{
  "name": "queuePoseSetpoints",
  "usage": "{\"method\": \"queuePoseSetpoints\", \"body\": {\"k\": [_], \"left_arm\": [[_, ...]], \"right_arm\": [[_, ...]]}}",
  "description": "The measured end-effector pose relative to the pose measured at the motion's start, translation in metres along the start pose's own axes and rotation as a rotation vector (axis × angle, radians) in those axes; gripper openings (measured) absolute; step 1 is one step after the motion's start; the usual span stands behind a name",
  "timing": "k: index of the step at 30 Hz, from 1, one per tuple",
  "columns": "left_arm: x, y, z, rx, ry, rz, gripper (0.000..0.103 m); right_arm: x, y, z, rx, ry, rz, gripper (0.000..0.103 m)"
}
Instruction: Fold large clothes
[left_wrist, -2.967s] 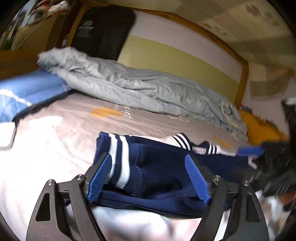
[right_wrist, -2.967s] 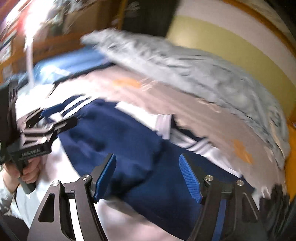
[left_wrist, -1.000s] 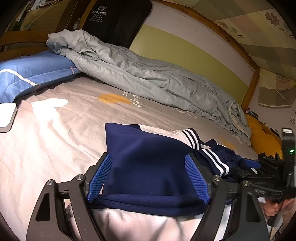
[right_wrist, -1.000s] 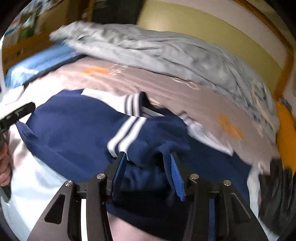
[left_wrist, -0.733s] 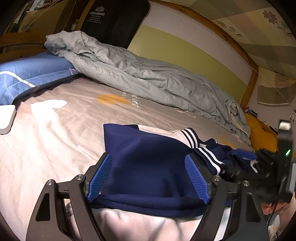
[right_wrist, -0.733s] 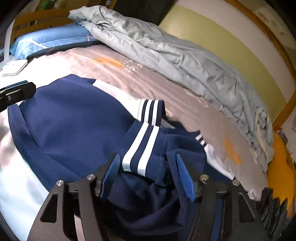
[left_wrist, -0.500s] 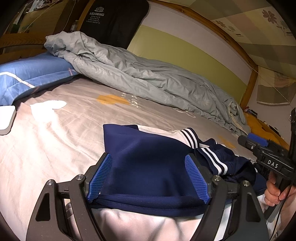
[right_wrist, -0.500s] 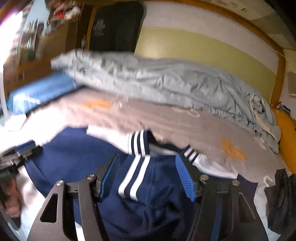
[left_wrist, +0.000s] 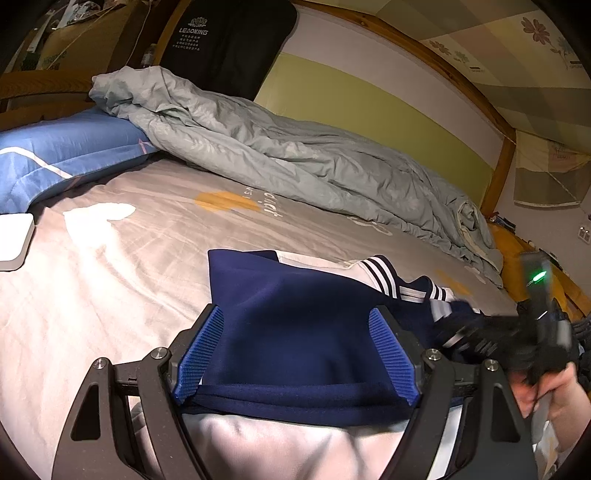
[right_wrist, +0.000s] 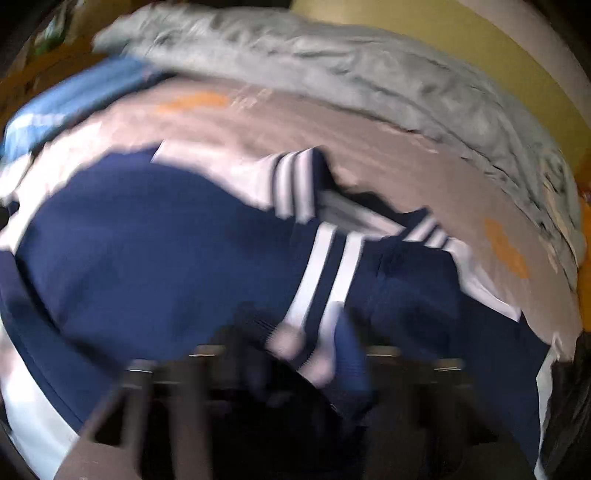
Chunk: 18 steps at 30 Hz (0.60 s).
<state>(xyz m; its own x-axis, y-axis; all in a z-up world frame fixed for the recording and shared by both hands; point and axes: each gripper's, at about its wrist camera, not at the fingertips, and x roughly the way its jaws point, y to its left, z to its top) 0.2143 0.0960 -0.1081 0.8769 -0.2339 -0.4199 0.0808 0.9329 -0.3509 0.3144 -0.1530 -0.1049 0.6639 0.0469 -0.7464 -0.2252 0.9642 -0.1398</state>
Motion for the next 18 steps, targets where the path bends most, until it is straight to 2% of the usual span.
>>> {"method": "queuePoseSetpoints", "body": {"k": [3, 4, 8, 9, 12, 16, 18], "left_arm": [[0.001, 0.001, 0.000, 0.004, 0.005, 0.008, 0.080], [0.002, 0.000, 0.000, 0.007, 0.011, 0.017, 0.080], [0.005, -0.003, -0.001, 0.018, 0.027, 0.045, 0.080], [0.005, -0.003, -0.001, 0.020, 0.026, 0.046, 0.080], [0.005, -0.004, -0.002, 0.028, 0.026, 0.052, 0.080], [0.006, -0.005, -0.002, 0.041, 0.029, 0.067, 0.080], [0.007, -0.005, -0.002, 0.044, 0.033, 0.056, 0.080]], "right_arm": [[-0.040, -0.033, 0.000, 0.066, -0.154, -0.078, 0.010], [-0.061, -0.052, -0.001, 0.091, -0.218, -0.128, 0.010], [-0.102, -0.123, -0.013, 0.209, -0.289, -0.207, 0.010], [-0.105, -0.137, -0.018, 0.229, -0.284, -0.228, 0.010], [-0.098, -0.168, -0.046, 0.248, -0.185, -0.287, 0.010], [-0.051, -0.184, -0.090, 0.248, 0.026, -0.264, 0.010], [-0.048, -0.186, -0.102, 0.298, 0.049, -0.243, 0.011]]}}
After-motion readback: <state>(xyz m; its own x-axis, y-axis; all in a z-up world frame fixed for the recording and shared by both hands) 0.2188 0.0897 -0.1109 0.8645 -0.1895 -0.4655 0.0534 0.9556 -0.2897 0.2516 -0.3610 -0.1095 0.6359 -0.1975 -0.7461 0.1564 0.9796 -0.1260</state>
